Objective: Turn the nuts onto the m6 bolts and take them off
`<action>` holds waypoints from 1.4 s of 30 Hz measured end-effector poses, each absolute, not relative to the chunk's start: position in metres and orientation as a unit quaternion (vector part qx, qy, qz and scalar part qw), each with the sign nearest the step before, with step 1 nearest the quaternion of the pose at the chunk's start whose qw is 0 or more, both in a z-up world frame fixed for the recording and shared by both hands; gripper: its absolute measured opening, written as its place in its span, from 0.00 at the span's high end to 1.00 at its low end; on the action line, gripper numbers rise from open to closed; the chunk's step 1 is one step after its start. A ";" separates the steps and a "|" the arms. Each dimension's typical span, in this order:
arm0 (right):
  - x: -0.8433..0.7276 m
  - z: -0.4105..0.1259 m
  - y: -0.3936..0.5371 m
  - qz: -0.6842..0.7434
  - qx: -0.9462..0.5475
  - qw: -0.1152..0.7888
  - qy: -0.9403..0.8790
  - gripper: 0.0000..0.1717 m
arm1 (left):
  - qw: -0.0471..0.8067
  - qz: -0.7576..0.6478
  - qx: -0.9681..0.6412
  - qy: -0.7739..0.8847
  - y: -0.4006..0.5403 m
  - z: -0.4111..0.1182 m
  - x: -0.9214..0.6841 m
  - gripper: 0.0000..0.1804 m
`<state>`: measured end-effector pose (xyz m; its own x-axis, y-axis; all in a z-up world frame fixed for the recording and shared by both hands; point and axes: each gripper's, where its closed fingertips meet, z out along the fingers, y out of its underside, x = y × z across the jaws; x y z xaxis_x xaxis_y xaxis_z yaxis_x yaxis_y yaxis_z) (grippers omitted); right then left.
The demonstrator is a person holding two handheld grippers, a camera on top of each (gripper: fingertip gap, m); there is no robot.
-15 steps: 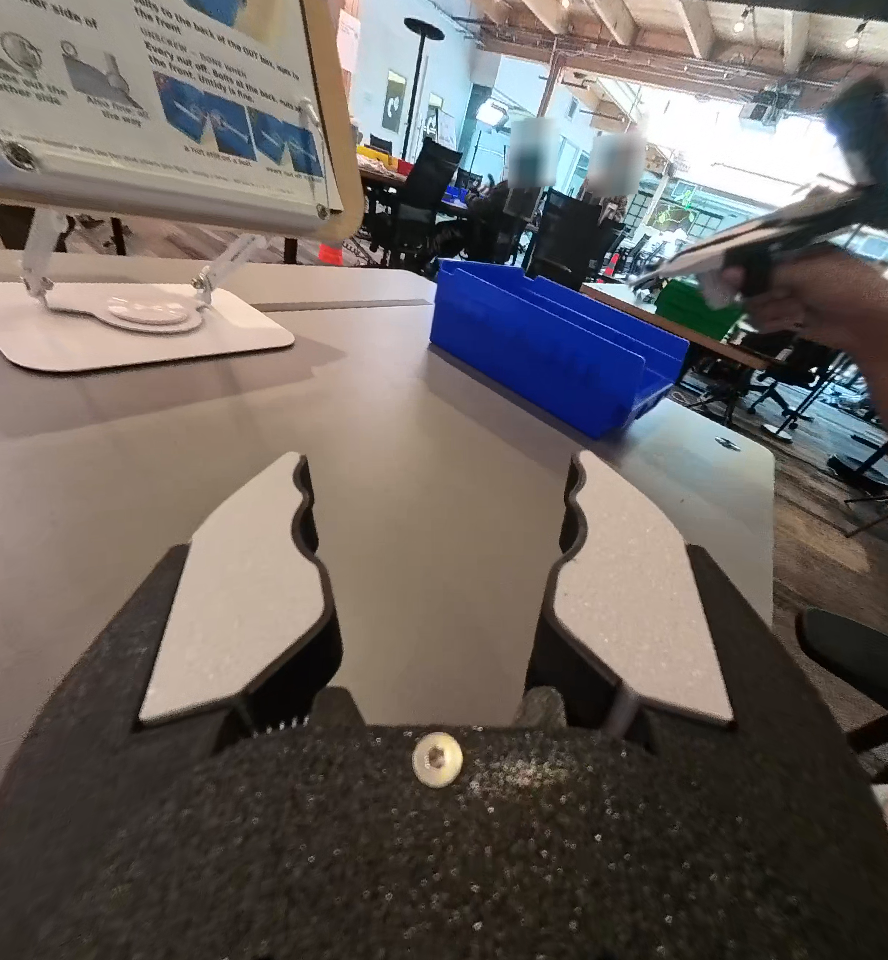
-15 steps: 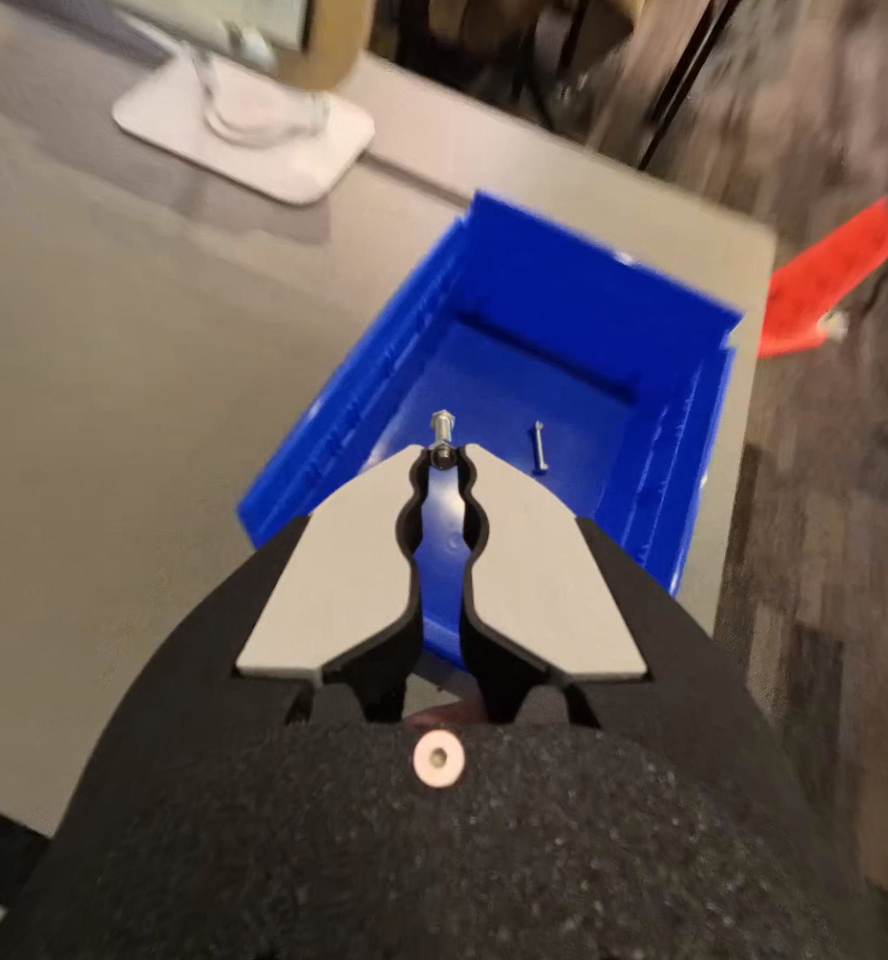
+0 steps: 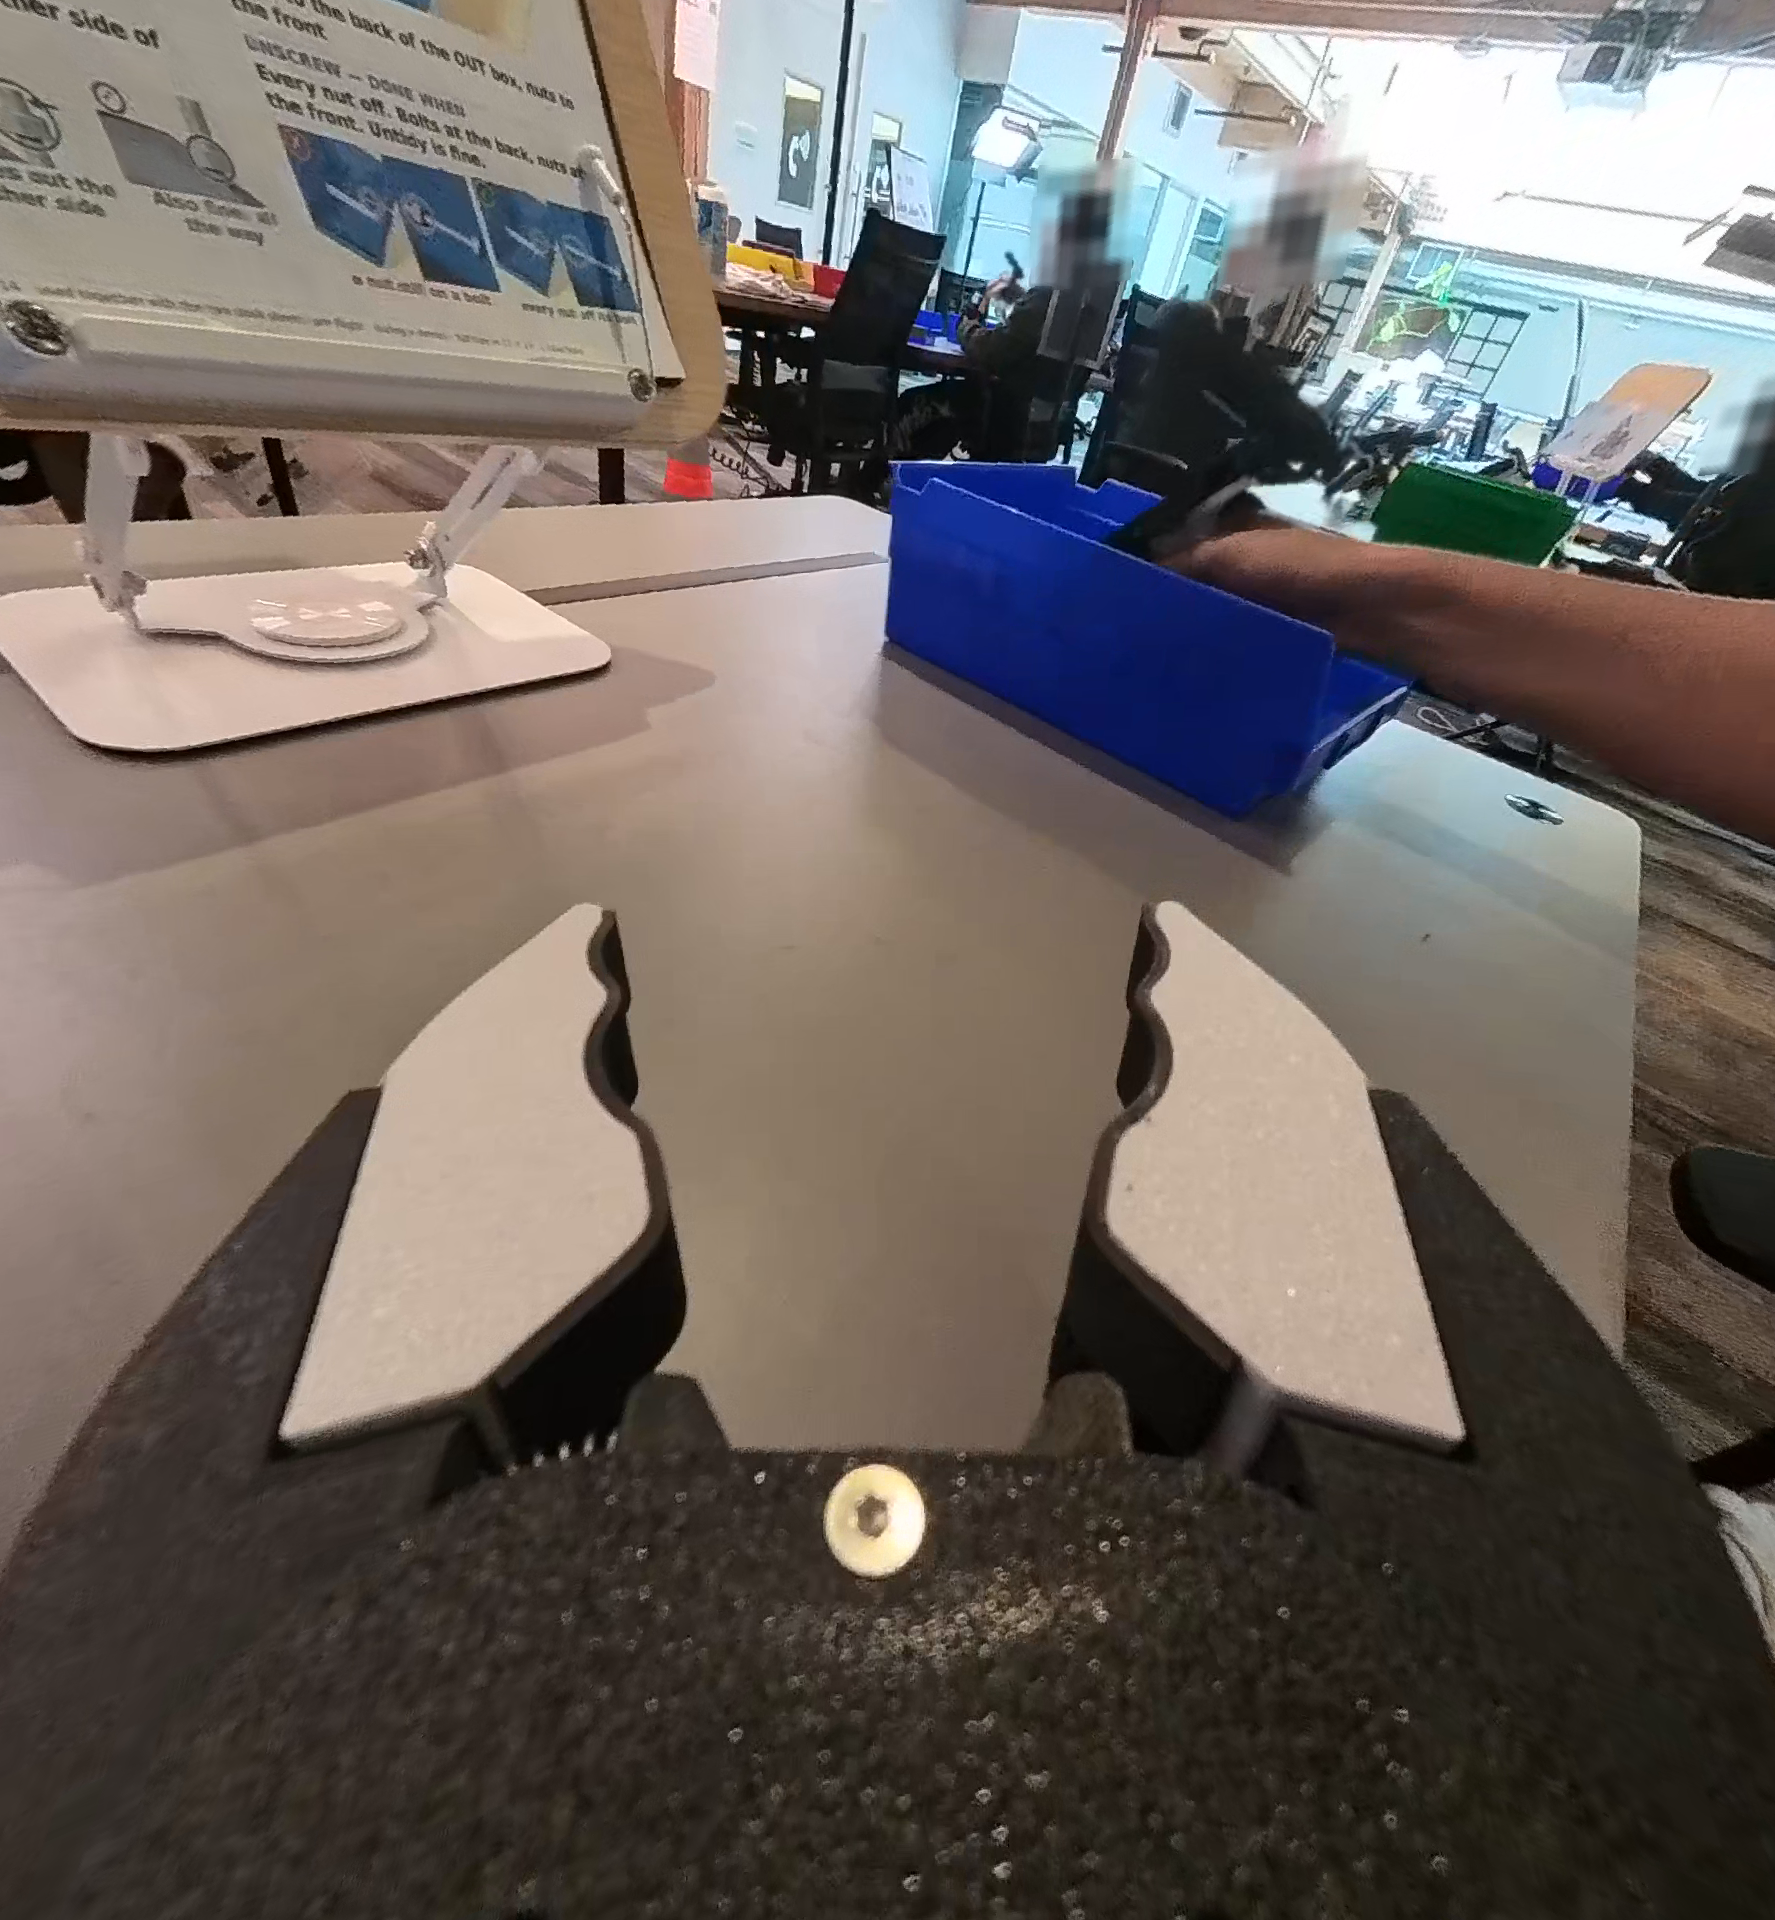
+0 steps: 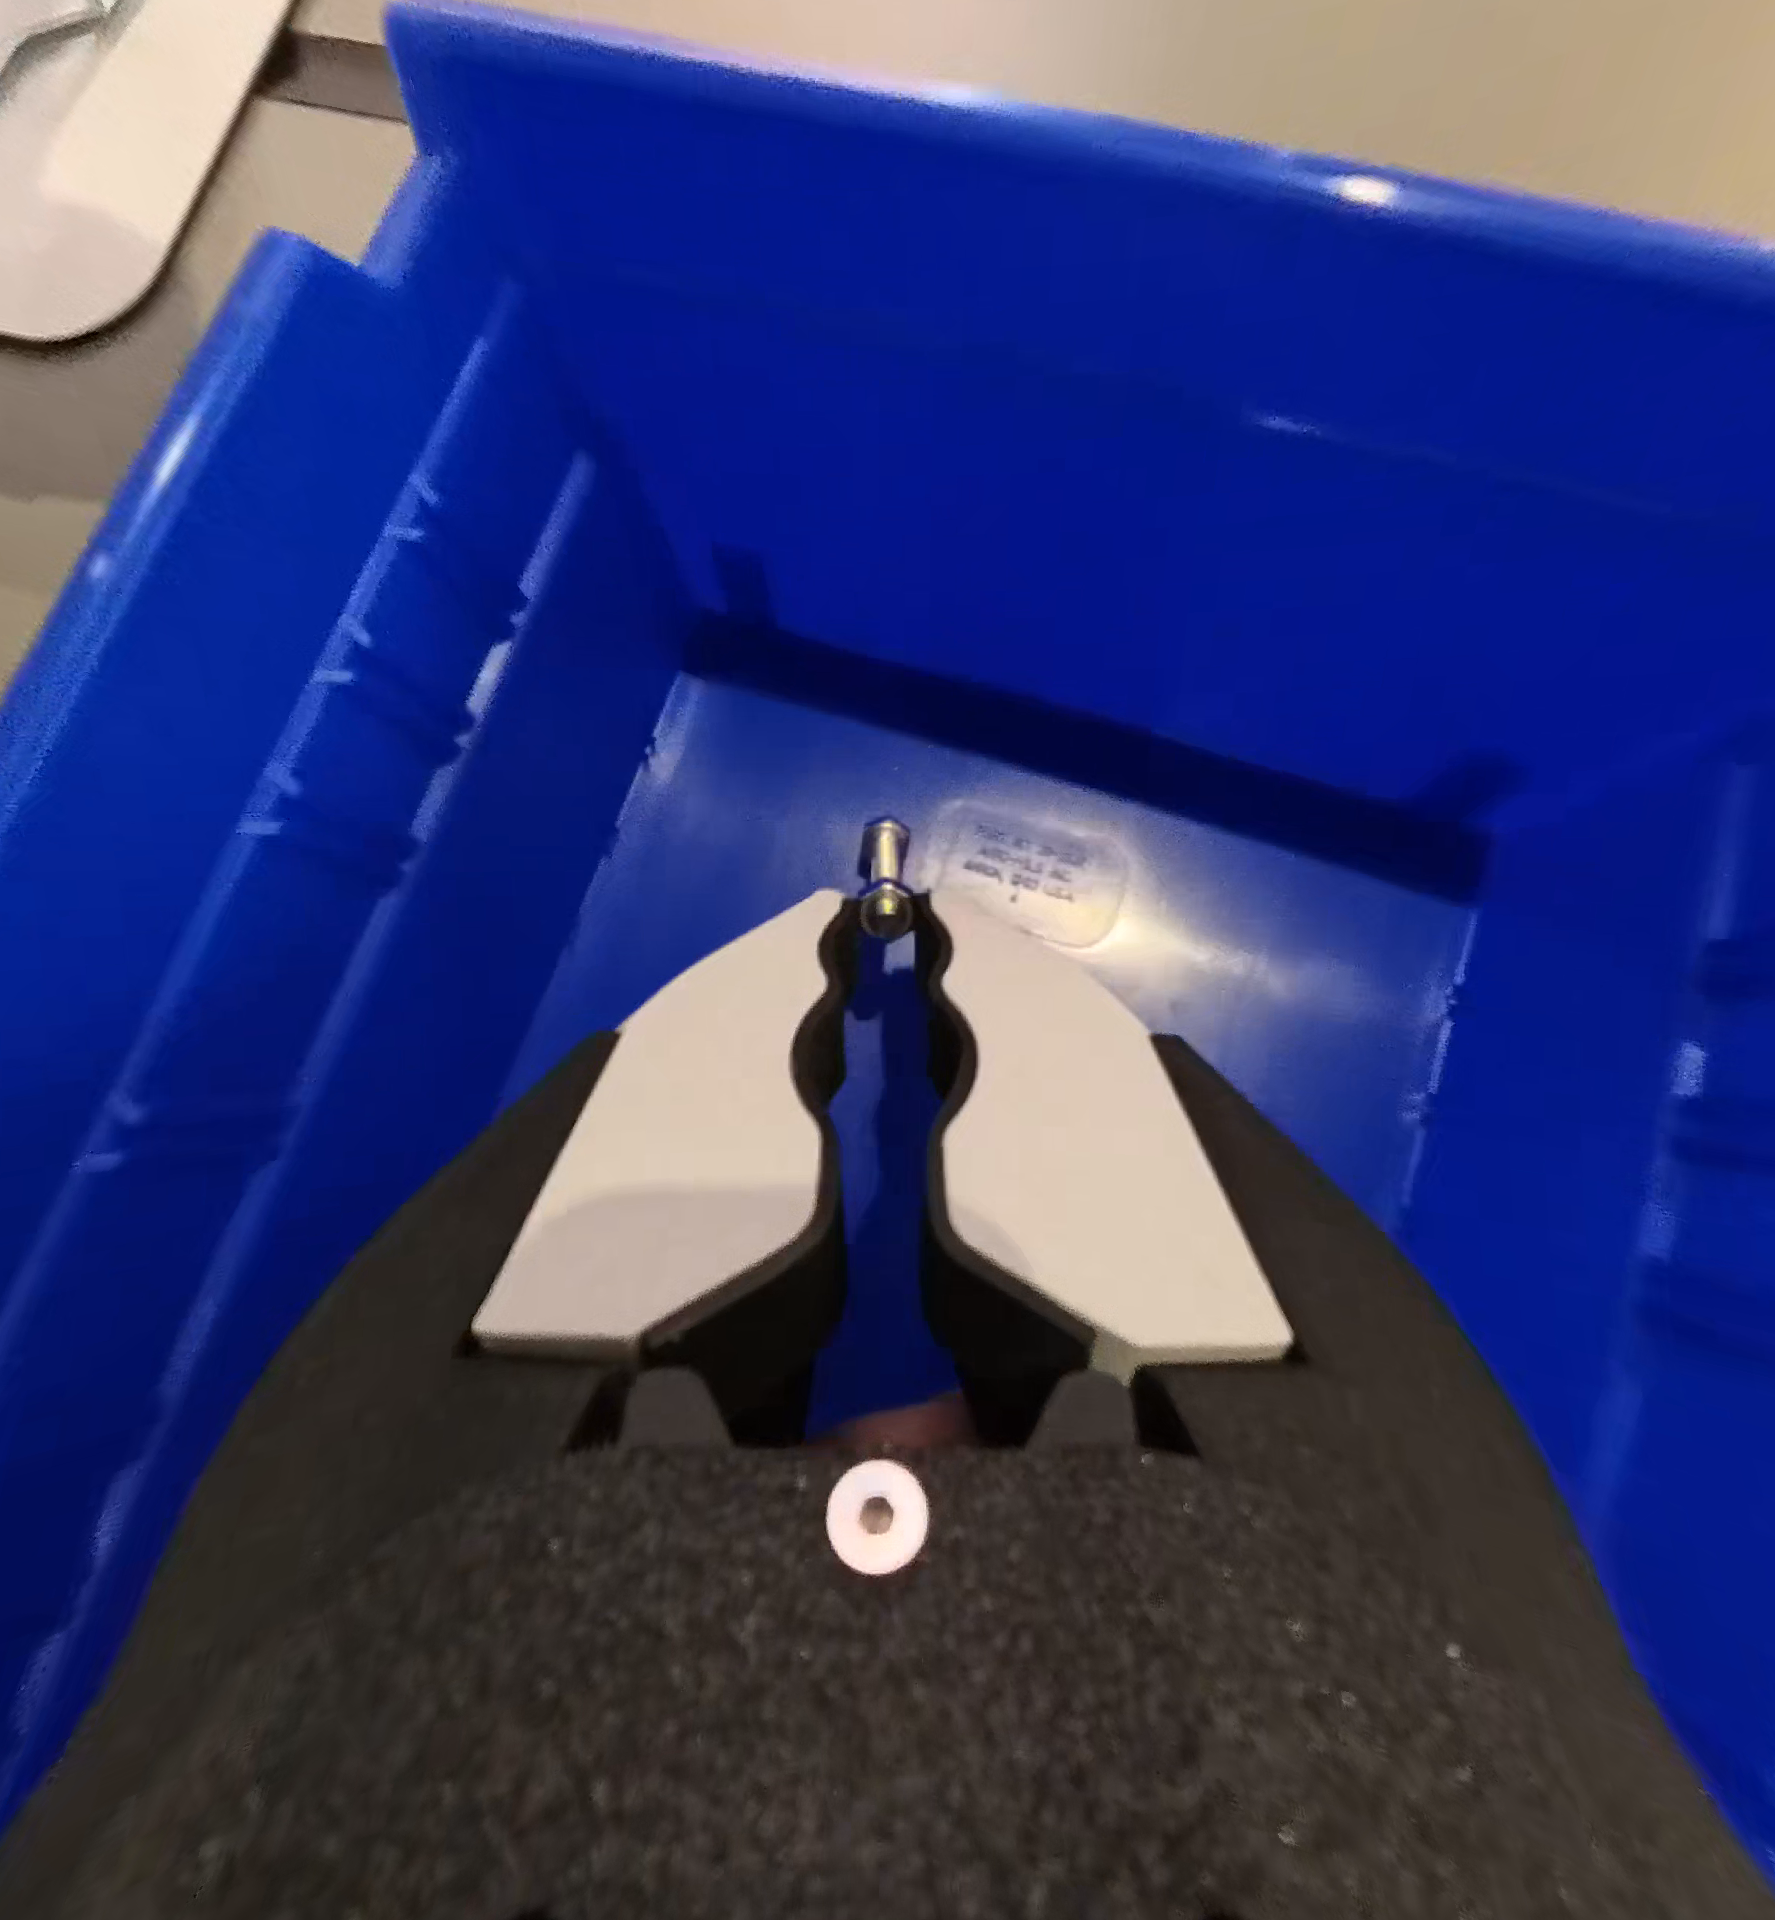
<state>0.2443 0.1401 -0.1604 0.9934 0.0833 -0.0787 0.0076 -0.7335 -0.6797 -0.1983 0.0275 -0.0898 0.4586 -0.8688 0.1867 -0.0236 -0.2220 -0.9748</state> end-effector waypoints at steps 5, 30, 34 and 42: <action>0.243 -0.175 0.132 0.068 -0.946 0.317 -0.004 0.94 | 0.519 -0.419 -0.673 0.319 0.029 -0.089 -0.202 0.49; -0.124 -0.104 -0.024 0.241 -0.779 0.497 -0.296 0.84 | 0.504 -0.380 -0.709 0.314 0.036 -0.105 -0.198 0.54; -0.122 -0.109 0.005 0.160 -0.734 0.584 -0.307 0.86 | 0.479 -0.397 -0.728 0.288 0.032 -0.103 -0.201 0.55; -0.113 -0.085 -0.008 0.209 -0.683 0.637 -0.291 0.89 | 0.469 -0.212 -0.741 0.431 0.008 -0.006 -0.305 0.59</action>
